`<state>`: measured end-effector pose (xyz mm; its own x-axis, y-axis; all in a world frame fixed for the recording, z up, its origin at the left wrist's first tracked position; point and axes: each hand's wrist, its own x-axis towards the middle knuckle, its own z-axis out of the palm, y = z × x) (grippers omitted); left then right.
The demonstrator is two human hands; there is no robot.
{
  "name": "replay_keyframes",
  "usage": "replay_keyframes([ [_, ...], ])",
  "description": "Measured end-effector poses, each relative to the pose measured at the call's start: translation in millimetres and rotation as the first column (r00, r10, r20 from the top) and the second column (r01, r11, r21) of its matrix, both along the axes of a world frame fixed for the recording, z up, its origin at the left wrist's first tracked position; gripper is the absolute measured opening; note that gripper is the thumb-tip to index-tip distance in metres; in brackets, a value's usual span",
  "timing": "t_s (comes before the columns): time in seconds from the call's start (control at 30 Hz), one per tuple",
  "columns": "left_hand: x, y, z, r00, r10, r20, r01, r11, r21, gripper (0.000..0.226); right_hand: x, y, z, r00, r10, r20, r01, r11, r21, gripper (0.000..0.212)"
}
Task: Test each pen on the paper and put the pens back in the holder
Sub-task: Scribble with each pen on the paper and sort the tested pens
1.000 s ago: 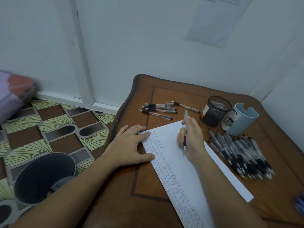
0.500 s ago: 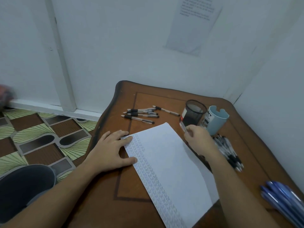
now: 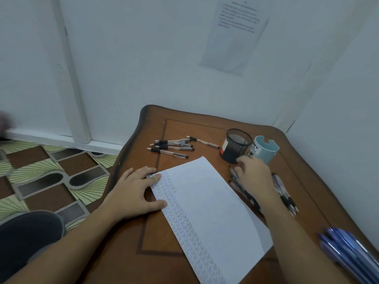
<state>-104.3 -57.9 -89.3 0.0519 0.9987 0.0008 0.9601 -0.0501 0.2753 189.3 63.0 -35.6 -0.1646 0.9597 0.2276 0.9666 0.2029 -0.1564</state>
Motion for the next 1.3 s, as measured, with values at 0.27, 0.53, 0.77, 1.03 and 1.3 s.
replay_keyframes([
  [0.27, -2.2, 1.3, -2.0, 1.000, -0.003, -0.002, 0.003, 1.000, -0.017, 0.126, -121.3, 29.8, -23.4, 0.869, 0.105, -0.483, -0.274, 0.916, -0.292, 0.030],
  [0.53, -3.7, 1.3, -3.0, 1.000, -0.008, 0.006, 0.008, 1.000, -0.004, 0.123, -128.3, 30.0, -33.4, 0.738, 0.007, -0.675, -0.281, 0.912, -0.298, 0.012],
  [0.77, -3.3, -0.4, -3.3, 1.000, -0.005, -0.010, 0.005, 1.000, 0.012, 0.123, -101.8, 16.1, -0.5, -0.284, -0.341, -0.896, -0.562, 0.816, -0.132, 0.005],
  [1.03, -2.4, 0.2, -5.1, 1.000, 0.000, 0.009, -0.001, 0.999, 0.041, 0.122, -99.4, -11.8, -5.8, -0.058, -0.211, -0.976, -0.585, 0.799, -0.138, 0.005],
  [1.3, -1.7, -1.9, -1.6, 1.000, -0.007, 0.019, 0.007, 1.000, 0.025, 0.116, -89.3, -17.1, -21.9, 0.016, -0.305, -0.952, -0.527, 0.807, -0.267, 0.057],
])
